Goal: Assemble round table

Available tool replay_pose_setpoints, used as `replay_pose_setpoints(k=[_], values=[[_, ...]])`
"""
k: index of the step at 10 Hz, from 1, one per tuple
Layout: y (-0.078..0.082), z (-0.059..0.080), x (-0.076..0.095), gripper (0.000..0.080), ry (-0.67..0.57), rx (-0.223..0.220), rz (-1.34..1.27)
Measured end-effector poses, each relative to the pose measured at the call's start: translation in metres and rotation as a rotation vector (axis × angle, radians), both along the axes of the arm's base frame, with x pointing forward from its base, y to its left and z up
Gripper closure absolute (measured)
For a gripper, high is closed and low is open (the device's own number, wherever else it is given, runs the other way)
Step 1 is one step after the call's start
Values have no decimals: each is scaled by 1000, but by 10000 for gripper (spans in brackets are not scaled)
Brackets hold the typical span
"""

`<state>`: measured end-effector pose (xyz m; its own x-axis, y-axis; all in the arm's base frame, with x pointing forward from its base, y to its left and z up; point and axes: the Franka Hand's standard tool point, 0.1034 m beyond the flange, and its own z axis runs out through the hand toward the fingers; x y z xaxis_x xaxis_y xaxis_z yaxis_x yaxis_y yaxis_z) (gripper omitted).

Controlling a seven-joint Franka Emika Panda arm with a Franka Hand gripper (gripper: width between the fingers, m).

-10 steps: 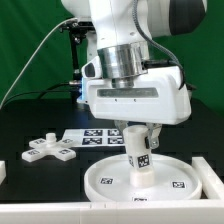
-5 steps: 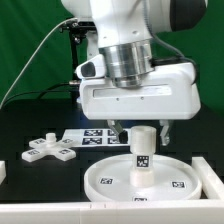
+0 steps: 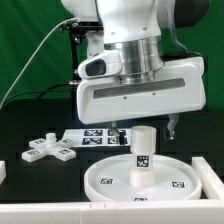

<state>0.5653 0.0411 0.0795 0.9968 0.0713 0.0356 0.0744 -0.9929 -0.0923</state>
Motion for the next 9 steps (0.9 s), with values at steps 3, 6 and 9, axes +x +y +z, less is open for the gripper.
replay_pose_setpoints(k=[3, 6, 9], values=[[4, -5, -1, 151, -39, -43, 259], [3, -6, -1, 322, -33, -41, 190], [0, -6, 2, 392, -38, -38, -14]])
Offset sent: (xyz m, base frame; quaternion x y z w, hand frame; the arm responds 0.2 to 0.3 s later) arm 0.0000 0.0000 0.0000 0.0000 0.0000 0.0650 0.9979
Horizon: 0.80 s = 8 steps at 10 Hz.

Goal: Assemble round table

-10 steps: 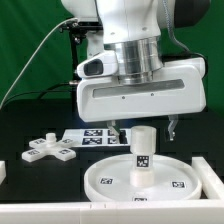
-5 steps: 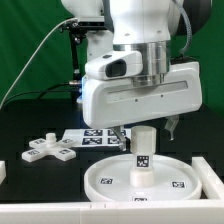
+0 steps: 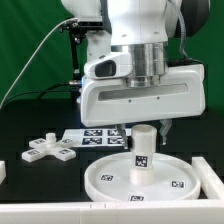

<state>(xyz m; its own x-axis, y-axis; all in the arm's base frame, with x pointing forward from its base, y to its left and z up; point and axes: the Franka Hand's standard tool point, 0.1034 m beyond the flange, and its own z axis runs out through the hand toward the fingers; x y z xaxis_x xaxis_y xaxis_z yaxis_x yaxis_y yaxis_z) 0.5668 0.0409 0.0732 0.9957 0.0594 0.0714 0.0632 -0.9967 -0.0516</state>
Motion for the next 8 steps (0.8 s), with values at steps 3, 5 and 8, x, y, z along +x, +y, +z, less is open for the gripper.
replay_pose_setpoints(k=[3, 5, 8], values=[[-4, 0, 3, 392, -31, 17, -311], [-9, 0, 4, 392, -14, 75, -593], [-11, -2, -1, 390, 37, 144, -1092]])
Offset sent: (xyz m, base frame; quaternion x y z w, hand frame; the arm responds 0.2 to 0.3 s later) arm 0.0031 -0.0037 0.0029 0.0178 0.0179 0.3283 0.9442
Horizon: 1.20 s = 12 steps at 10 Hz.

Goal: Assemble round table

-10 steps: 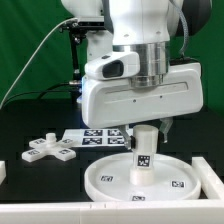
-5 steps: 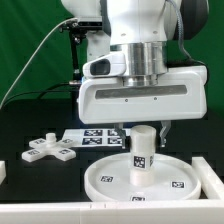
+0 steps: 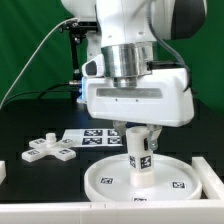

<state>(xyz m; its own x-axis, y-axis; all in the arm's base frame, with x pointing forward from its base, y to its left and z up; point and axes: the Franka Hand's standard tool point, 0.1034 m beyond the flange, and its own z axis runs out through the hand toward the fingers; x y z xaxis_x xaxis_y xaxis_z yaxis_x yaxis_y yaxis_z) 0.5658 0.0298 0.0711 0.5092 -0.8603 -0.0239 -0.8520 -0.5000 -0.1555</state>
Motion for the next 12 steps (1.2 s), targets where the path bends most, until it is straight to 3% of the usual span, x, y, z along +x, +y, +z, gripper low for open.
replay_pose_setpoints(k=[2, 4, 6, 7, 12], values=[[1, -1, -2, 390, 18, 35, -157], [3, -1, -3, 390, 21, 37, -171], [11, 2, -5, 196, 74, 14, 64], [12, 6, -1, 164, 64, 4, 265], [18, 8, -4, 150, 29, -36, 686]])
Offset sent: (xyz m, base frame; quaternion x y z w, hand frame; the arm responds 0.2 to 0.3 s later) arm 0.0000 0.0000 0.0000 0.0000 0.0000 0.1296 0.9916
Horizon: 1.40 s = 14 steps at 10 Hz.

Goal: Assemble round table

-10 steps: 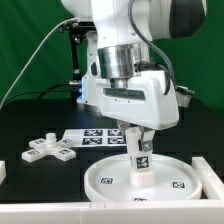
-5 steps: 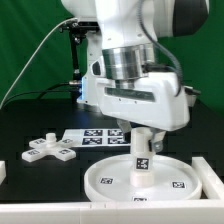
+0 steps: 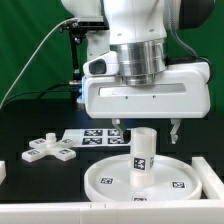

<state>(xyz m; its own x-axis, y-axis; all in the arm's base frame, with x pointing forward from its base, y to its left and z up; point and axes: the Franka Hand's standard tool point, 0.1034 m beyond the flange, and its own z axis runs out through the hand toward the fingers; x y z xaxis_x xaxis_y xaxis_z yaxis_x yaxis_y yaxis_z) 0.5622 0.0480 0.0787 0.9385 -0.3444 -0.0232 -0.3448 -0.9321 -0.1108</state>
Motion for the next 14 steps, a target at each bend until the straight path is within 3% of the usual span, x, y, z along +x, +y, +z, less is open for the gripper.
replay_pose_setpoints(k=[1, 3, 7, 9, 11, 13, 14], values=[[-1, 2, 2, 150, -18, -41, 203], [-4, 1, 2, 150, -41, -75, 562], [-6, 0, 3, 150, -63, -85, 816], [-10, -2, 6, 150, -94, -129, 1109], [-10, -2, 6, 150, -92, -128, 1080], [-10, -2, 6, 392, -89, -126, 1035], [-10, -3, 6, 392, -85, -122, 937]])
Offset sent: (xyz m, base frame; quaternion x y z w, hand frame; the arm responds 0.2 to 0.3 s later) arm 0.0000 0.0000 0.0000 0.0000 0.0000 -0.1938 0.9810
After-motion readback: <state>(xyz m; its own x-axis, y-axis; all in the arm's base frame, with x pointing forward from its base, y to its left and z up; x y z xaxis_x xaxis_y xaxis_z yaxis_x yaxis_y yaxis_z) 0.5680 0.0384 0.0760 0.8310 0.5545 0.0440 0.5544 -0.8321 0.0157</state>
